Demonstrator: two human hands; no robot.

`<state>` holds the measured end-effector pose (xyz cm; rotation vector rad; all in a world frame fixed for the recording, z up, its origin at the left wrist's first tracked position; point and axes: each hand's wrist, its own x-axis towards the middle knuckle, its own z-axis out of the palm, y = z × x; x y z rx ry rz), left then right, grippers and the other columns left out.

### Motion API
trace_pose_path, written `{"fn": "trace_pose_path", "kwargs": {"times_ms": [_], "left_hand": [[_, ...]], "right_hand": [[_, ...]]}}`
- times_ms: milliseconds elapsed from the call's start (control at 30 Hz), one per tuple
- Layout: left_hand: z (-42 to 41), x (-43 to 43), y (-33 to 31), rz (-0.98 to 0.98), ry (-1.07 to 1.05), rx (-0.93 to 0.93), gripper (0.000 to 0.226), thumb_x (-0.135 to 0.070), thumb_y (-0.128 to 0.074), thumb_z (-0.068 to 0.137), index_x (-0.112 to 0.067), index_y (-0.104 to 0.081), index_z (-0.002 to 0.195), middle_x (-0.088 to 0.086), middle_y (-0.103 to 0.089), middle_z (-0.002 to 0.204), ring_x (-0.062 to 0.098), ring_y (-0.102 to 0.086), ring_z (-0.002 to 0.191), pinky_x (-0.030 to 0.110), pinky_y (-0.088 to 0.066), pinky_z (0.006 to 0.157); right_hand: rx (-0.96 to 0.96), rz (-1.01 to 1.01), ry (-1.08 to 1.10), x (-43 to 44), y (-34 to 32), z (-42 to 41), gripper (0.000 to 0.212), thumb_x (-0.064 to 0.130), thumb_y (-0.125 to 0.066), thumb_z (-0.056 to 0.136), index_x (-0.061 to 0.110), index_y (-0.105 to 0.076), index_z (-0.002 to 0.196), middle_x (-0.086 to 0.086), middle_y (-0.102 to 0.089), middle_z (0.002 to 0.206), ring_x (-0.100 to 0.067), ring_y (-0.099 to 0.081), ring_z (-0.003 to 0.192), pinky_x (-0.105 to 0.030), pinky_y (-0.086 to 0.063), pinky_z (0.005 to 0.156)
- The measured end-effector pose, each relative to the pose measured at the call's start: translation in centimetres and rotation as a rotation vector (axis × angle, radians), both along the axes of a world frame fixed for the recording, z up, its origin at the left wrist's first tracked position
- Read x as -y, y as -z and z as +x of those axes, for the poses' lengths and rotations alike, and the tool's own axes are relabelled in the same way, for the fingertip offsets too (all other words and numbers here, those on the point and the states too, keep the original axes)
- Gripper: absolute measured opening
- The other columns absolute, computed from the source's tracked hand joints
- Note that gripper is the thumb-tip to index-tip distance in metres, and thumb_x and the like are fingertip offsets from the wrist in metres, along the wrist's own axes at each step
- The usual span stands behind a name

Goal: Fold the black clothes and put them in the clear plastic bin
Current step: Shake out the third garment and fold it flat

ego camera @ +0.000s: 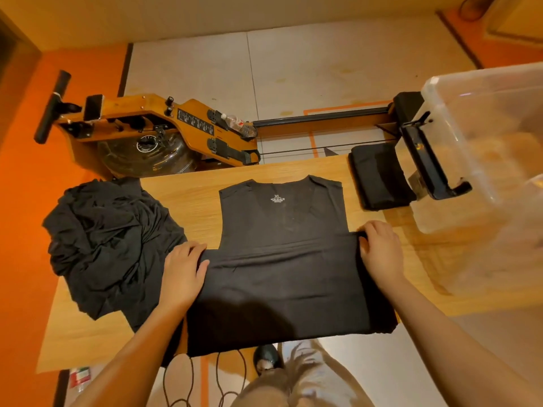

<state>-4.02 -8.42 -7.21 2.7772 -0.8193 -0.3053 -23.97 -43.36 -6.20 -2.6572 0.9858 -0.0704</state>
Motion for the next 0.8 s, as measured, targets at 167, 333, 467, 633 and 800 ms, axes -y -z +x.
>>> {"fn": "trace_pose_path", "kwargs": {"times_ms": [167,333,467,633,800], "left_hand": [[1.1,0.6,-1.3,0.000,0.023,-0.075,0.016,-0.021,-0.064,0.092,-0.014,-0.066,0.106,0.000,-0.065,0.101,0.026,-0.056,0.099,0.040,-0.038,0.091],[1.8,-0.5,-2.4,-0.057,0.045,-0.183,0.015,-0.021,-0.065,0.091,-0.032,-0.056,0.085,-0.011,-0.059,0.082,0.022,-0.060,0.086,0.042,-0.043,0.087],[2.2,-0.9,-3.8,-0.194,-0.027,-0.309,0.010,-0.018,-0.066,0.090,-0.023,-0.063,0.083,-0.010,-0.066,0.084,0.012,-0.061,0.085,0.029,-0.045,0.077],[2.3,-1.4,-5.9,-0.388,-0.198,-0.450,0.005,-0.014,-0.072,0.086,-0.018,-0.071,0.082,-0.003,-0.070,0.088,0.014,-0.063,0.085,0.029,-0.047,0.076],[2.0,-2.0,-7.4,-0.492,-0.258,-0.513,0.007,-0.008,-0.072,0.085,-0.014,-0.074,0.087,0.001,-0.071,0.095,0.017,-0.065,0.093,0.036,-0.049,0.091]], "right_hand": [[0.034,0.089,0.028,0.5,-0.4,0.1,0.010,0.003,-0.058,0.086,0.009,-0.060,0.095,-0.011,-0.059,0.097,-0.029,-0.054,0.094,-0.036,-0.045,0.075],[0.142,0.247,0.109,0.5,-0.7,-0.5,0.016,0.000,-0.052,0.091,0.010,-0.059,0.102,-0.006,-0.056,0.100,-0.025,-0.054,0.098,-0.027,-0.039,0.076],[0.152,0.277,0.120,0.5,-1.6,-1.0,0.023,0.005,-0.054,0.095,0.005,-0.063,0.116,-0.010,-0.056,0.113,-0.026,-0.058,0.102,-0.025,-0.041,0.084],[0.295,0.495,0.215,1.1,-3.3,-1.9,0.003,0.014,-0.065,0.090,0.016,-0.064,0.089,-0.002,-0.064,0.090,-0.019,-0.060,0.087,-0.026,-0.044,0.071],[0.386,0.618,0.236,1.4,-5.4,-3.0,0.004,0.012,-0.068,0.088,0.008,-0.067,0.086,-0.008,-0.065,0.081,-0.017,-0.061,0.078,-0.025,-0.045,0.070]]}}
